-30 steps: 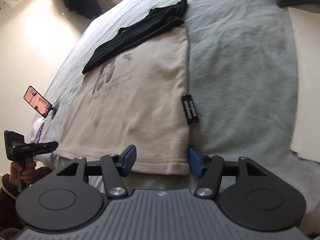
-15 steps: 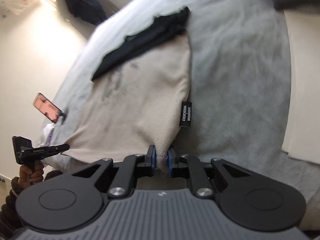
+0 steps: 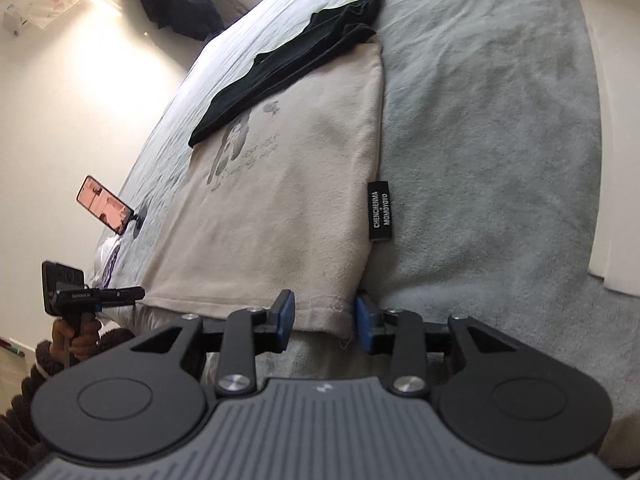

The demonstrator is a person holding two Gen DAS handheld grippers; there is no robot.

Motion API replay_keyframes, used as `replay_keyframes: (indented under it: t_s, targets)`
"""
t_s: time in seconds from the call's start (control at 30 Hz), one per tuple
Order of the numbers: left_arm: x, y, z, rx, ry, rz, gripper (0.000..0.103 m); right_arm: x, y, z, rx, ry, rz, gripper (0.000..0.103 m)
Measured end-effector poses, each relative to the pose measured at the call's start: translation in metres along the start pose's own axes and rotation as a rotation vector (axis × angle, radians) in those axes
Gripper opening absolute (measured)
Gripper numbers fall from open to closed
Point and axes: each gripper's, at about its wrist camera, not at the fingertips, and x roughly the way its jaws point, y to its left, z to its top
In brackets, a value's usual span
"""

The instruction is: Fold clothes

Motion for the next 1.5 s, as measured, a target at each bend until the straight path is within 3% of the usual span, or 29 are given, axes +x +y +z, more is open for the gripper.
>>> replay_keyframes:
  t_s: [0.03,0.07,0.1,0.3,0.47,0.6,0.8,1.03,1.13,1.5]
  targets:
    - [0.001,-0.003,0.0,0.017,0.016,-0.004,0.026,0.0,0.001,0.001,-0.007,0.009,-0.001,0.033]
    - [0.002,-0.004,0.0,0.034,0.024,0.002,0.013,0.001,0.003,0.001,-0.014,0.017,-0.003,0.02]
    - [0.003,-0.005,-0.001,0.051,0.032,0.008,0.009,0.001,0.004,0.002,-0.021,0.025,-0.005,0.018]
    - [-0.005,0.002,0.003,0.039,-0.018,-0.078,0.008,-0.011,0.009,0.008,0.002,-0.032,0.057,0.016]
    - [-0.017,0.005,0.018,-0.022,-0.115,-0.191,0.008,-0.02,0.019,0.026,0.008,-0.084,0.094,0.016]
    - [-0.019,0.001,0.037,-0.033,-0.199,-0.229,0.008,-0.019,0.023,0.046,0.028,-0.119,0.1,0.016]
    - [-0.009,0.003,0.073,-0.082,-0.267,-0.221,0.008,-0.003,0.016,0.081,0.055,-0.162,0.096,0.016]
    - [0.016,0.028,0.107,-0.225,-0.34,-0.19,0.008,0.025,-0.01,0.119,0.156,-0.235,0.046,0.016]
    - [0.026,0.034,0.113,-0.252,-0.353,-0.168,0.008,0.038,-0.017,0.125,0.163,-0.278,0.04,0.016]
    - [0.055,0.054,0.126,-0.419,-0.387,-0.15,0.008,0.062,-0.028,0.136,0.225,-0.288,-0.011,0.017]
